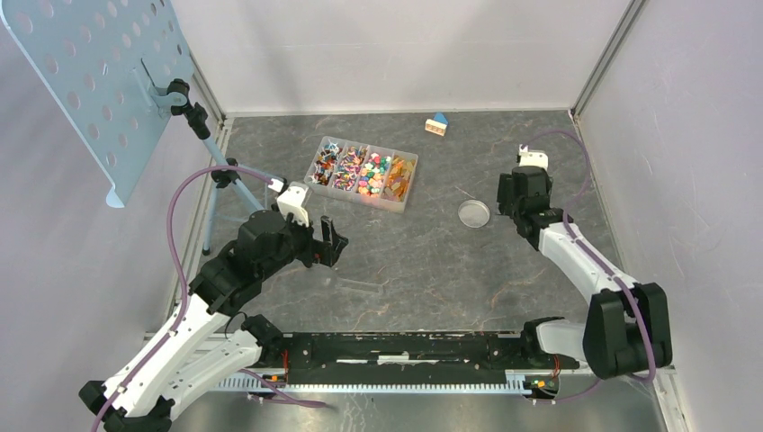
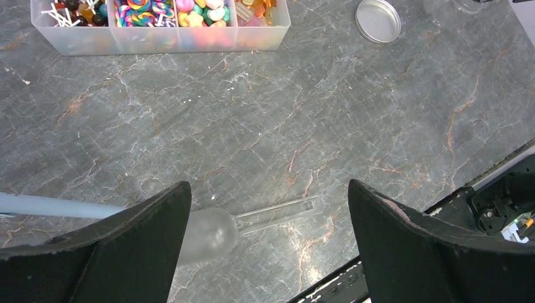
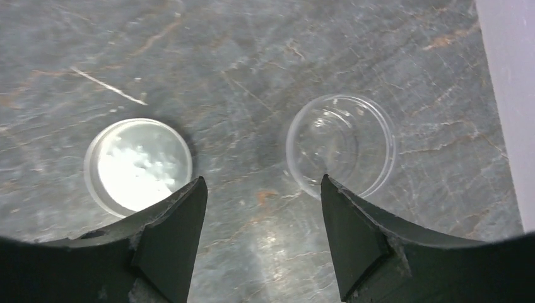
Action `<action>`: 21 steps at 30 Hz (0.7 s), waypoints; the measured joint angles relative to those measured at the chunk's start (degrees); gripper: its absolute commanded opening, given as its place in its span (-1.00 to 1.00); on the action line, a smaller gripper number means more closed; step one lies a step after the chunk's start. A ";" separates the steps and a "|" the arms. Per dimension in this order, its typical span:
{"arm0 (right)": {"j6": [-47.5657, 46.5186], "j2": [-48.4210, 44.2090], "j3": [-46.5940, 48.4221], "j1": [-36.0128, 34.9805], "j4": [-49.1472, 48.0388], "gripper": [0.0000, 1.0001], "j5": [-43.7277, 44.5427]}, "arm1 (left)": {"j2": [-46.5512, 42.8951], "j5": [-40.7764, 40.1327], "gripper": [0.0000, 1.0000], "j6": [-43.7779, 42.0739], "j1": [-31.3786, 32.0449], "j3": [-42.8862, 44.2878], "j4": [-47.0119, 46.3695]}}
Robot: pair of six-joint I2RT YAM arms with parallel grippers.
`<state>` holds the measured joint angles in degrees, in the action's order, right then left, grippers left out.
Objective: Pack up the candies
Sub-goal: Pick up the packing bottle from the center of the board.
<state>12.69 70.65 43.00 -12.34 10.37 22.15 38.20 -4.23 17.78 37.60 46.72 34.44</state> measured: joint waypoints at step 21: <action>-5.46 9.29 0.42 10.60 0.13 -0.80 -8.72 | 0.33 -0.20 1.00 -1.84 0.00 -0.22 -0.02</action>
<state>7.22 79.94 43.42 -1.74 10.50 13.43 38.52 -4.43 15.94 37.60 46.50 34.41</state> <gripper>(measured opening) 0.193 0.996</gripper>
